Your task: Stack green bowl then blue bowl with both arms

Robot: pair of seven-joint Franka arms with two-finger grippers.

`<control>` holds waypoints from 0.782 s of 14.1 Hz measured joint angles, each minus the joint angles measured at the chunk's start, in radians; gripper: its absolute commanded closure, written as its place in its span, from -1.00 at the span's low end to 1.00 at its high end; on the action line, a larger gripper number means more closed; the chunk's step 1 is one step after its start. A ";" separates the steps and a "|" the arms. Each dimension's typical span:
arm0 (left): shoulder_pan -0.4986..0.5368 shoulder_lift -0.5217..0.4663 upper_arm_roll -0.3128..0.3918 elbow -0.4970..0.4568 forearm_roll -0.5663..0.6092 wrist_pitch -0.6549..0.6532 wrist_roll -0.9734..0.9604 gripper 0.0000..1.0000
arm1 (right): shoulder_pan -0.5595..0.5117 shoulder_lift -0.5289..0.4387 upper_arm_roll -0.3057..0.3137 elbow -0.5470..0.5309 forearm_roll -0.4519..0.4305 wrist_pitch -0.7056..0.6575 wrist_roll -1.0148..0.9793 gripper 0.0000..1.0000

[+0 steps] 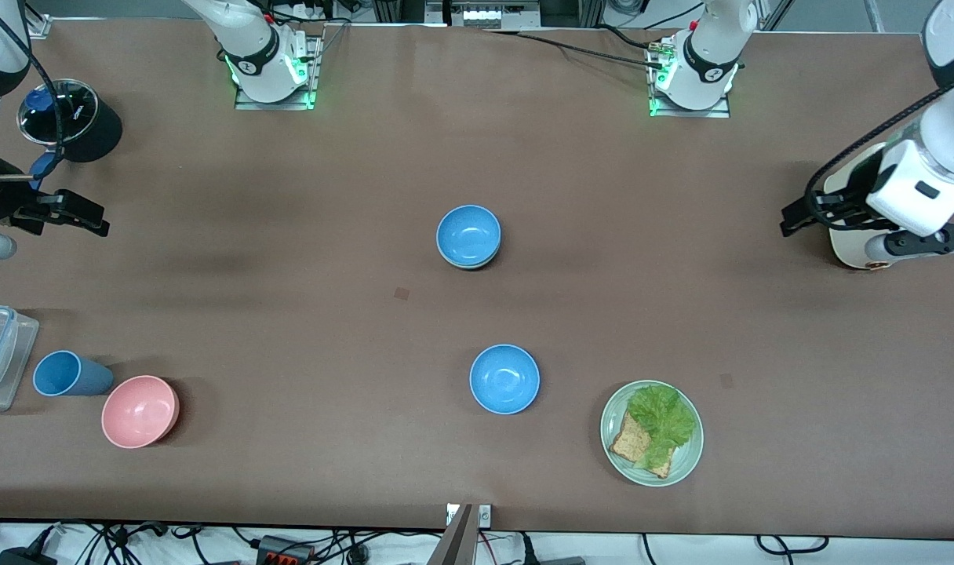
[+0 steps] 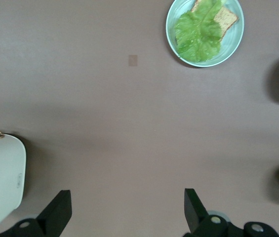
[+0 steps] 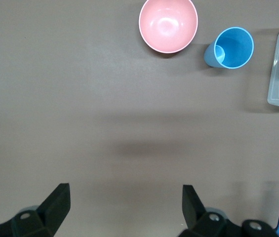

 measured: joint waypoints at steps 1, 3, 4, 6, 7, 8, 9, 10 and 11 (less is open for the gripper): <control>-0.002 -0.001 0.009 -0.014 0.000 0.006 0.011 -1.00 | 0.000 0.000 0.000 0.000 0.000 0.000 0.000 -1.00; -0.010 -0.004 0.014 -0.034 0.000 0.034 0.014 -1.00 | -0.001 0.000 0.000 0.001 0.000 0.000 0.000 -1.00; -0.014 -0.007 0.014 -0.048 0.000 0.045 0.014 -1.00 | -0.003 0.000 0.000 0.001 0.000 0.000 0.000 -1.00; -0.024 -0.013 0.019 -0.061 0.000 0.057 0.012 -1.00 | -0.006 -0.001 0.000 0.001 0.000 0.000 0.000 -1.00; -0.033 -0.020 0.025 -0.068 0.000 0.056 0.011 -1.00 | -0.006 -0.001 0.001 0.001 0.000 0.000 0.000 -1.00; -0.043 -0.027 0.033 -0.071 0.000 0.056 0.010 -1.00 | -0.006 -0.001 0.005 0.001 0.000 0.000 0.000 -1.00; -0.053 -0.032 0.043 -0.072 0.000 0.056 0.009 -1.00 | -0.006 -0.001 0.010 0.001 0.000 -0.001 0.000 -1.00; -0.060 -0.036 0.050 -0.072 0.000 0.056 0.009 -1.00 | -0.006 -0.001 0.013 0.001 0.000 -0.002 0.000 -1.00; -0.064 -0.037 0.054 -0.072 0.000 0.055 0.009 -1.00 | -0.006 -0.002 0.015 0.001 0.000 -0.002 0.000 -1.00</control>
